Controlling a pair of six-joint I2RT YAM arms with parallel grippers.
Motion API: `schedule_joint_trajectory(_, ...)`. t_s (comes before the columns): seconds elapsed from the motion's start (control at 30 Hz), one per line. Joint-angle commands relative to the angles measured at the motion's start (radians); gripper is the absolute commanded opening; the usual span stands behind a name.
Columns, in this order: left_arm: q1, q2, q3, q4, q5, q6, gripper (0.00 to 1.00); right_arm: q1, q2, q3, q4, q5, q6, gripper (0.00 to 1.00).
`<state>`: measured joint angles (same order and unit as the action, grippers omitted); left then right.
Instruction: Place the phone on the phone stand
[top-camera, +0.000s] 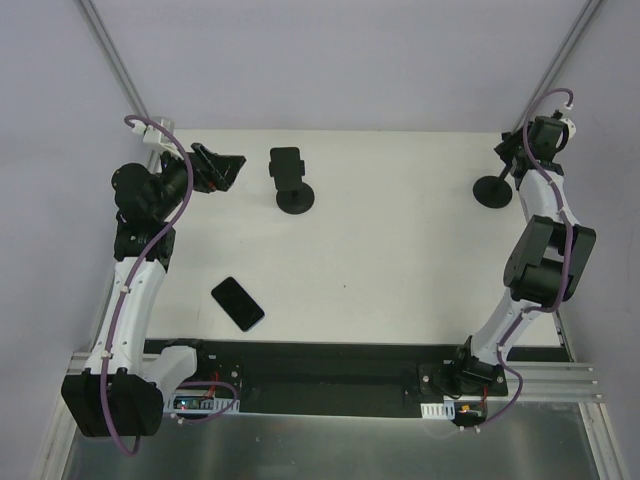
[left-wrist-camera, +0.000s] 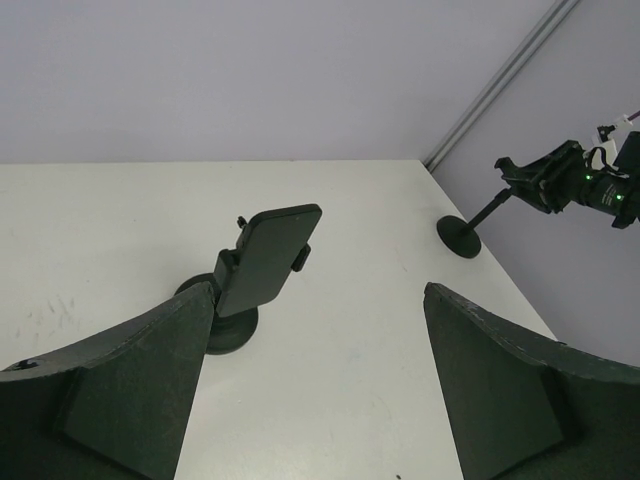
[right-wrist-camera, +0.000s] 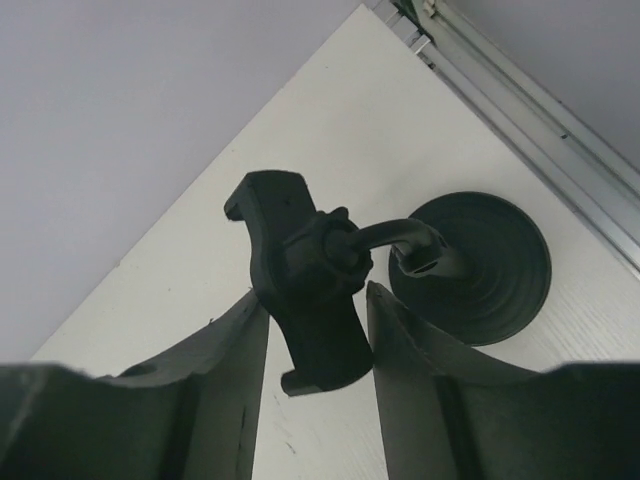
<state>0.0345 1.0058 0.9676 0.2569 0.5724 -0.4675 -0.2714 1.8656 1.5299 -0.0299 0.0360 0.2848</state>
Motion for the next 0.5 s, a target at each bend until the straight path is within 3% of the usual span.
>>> schedule_joint_trajectory(0.0, 0.015, 0.004, 0.016, 0.051, 0.024, -0.016, 0.84, -0.011, 0.023, 0.062, 0.044, -0.079, -0.010, 0.41)
schedule_joint_trajectory(0.13, 0.021, 0.008, 0.016, 0.051, 0.026, -0.017, 0.84, -0.009, -0.022, 0.036, 0.054, -0.151, -0.013, 0.14)
schedule_joint_trajectory(0.23, 0.022, 0.016, 0.017, 0.051, 0.032, -0.019, 0.84, -0.003, -0.094, -0.022, 0.076, -0.237, 0.005, 0.01)
schedule_joint_trajectory(0.47, 0.022, 0.016, 0.019, 0.050, 0.030, 0.004, 0.83, 0.080, -0.334, -0.227, 0.047, -0.558, -0.054, 0.01)
